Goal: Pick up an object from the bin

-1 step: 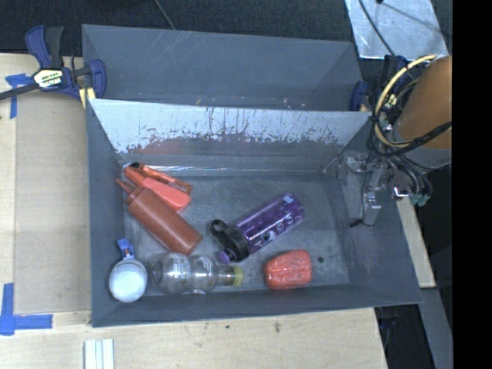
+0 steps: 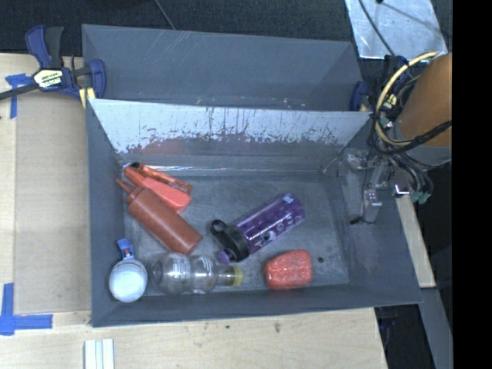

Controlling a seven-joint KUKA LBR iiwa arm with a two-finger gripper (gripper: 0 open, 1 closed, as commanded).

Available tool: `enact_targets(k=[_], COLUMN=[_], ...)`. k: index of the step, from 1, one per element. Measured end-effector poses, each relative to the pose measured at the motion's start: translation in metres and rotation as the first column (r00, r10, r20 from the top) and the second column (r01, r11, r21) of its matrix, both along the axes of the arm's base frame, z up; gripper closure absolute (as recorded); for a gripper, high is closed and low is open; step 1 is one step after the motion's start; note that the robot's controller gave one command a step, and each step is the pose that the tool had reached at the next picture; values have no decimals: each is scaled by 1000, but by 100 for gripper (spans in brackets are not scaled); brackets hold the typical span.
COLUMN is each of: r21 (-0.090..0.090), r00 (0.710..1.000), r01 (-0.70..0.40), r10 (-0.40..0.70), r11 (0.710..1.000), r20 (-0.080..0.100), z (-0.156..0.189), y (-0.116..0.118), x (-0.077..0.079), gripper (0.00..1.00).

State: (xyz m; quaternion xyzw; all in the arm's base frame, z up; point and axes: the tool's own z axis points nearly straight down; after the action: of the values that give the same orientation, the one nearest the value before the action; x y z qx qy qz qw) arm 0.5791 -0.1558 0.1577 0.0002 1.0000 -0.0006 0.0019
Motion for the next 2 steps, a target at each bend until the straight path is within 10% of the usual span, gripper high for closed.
enact_targets(k=[2], r21=[0], r00=[979], r01=[-202], r10=[202], r11=[979], r20=[2], z=[-33], y=[89], x=[17], gripper=[0])
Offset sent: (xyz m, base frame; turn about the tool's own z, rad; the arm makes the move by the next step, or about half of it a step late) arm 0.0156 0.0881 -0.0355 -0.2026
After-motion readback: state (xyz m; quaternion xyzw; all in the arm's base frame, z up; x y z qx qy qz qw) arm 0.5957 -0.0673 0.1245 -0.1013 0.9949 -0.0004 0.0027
